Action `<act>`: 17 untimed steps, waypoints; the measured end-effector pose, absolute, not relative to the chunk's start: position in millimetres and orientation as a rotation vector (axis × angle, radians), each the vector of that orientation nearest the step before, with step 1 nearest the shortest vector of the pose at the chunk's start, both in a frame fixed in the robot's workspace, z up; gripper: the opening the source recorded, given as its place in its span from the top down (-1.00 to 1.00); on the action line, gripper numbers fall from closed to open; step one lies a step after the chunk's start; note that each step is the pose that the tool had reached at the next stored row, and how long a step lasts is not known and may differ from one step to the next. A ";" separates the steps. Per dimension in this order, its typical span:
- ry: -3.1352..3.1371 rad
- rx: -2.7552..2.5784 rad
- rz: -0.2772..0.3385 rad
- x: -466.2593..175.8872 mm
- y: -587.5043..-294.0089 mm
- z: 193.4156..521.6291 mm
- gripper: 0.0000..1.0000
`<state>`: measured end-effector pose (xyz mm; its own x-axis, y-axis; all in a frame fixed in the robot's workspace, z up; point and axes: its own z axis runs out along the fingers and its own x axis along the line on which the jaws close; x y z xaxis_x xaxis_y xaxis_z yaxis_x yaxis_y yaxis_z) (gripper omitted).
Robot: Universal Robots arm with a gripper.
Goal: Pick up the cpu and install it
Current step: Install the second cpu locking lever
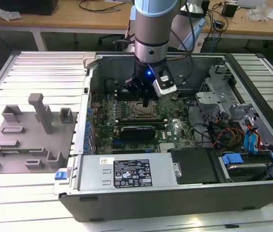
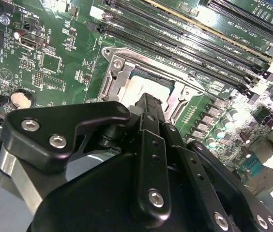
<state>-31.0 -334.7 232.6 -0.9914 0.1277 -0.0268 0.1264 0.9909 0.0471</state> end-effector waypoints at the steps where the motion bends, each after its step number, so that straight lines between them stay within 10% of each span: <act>1: 3.105 0.198 0.071 -31.0 -334.9 232.6 0.79; 17: 3.105 0.198 0.071 -30.9 -338.3 232.6 0.79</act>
<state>-30.9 -338.3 232.6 -0.9915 0.1276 -0.0268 0.1263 0.9909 0.0472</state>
